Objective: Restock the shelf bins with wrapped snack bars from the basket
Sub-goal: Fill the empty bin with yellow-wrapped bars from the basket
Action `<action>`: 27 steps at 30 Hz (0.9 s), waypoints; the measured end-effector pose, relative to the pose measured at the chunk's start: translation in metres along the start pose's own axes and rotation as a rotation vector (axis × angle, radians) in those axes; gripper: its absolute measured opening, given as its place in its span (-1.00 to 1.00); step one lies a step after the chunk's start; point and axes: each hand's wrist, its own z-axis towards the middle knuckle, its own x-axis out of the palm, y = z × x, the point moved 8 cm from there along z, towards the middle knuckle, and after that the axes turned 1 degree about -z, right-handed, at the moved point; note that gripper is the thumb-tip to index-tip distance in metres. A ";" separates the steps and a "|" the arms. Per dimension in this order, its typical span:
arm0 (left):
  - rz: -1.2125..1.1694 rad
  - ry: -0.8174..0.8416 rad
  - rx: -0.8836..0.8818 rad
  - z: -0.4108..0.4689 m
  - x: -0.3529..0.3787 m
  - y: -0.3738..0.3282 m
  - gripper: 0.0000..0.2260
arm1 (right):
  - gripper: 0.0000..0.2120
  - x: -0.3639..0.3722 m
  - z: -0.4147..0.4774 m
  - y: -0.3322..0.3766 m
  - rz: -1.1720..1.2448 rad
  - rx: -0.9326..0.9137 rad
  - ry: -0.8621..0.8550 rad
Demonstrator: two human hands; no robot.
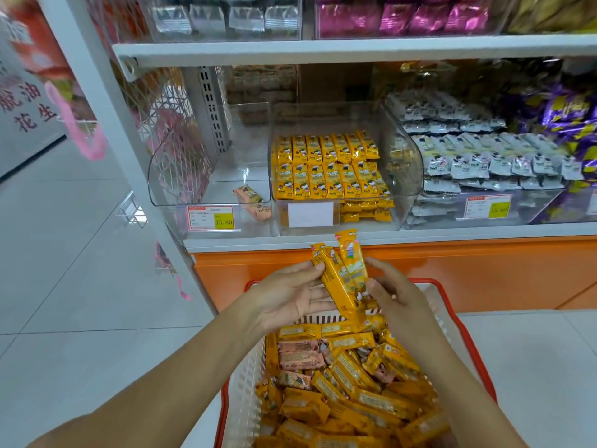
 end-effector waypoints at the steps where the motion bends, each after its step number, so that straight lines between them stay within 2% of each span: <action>1: -0.013 0.001 0.005 0.001 0.003 0.000 -0.74 | -0.71 0.001 -0.002 0.004 -0.009 -0.006 0.012; 3: -0.023 0.005 0.017 0.005 0.008 0.001 -0.71 | -0.57 0.005 -0.007 0.015 -0.034 -0.022 0.036; 6: -0.016 0.003 0.039 0.009 0.016 0.001 -0.67 | -0.23 0.008 -0.008 0.025 -0.227 -0.097 0.022; 8: -0.022 0.005 0.052 0.011 0.021 -0.001 -0.67 | -0.13 0.006 -0.007 0.026 -0.299 -0.099 -0.018; 11: -0.001 0.025 0.078 0.011 0.028 -0.008 -0.66 | -0.24 0.001 -0.008 0.034 -0.307 -0.124 -0.060; 14: 0.150 0.005 0.109 0.011 0.032 -0.016 -0.58 | -0.40 -0.005 -0.008 0.044 -0.218 -0.125 -0.084; 18: 0.226 -0.029 0.156 0.009 0.036 -0.029 -0.70 | -0.61 -0.016 0.000 0.057 -0.235 -0.168 -0.141; 23: 0.227 -0.060 0.260 0.003 0.043 -0.062 -0.75 | -0.63 -0.032 0.028 0.074 -0.217 -0.152 -0.148; 27: 0.080 -0.070 0.348 0.000 0.044 -0.086 -0.79 | -0.60 -0.027 0.047 0.091 -0.097 -0.133 0.008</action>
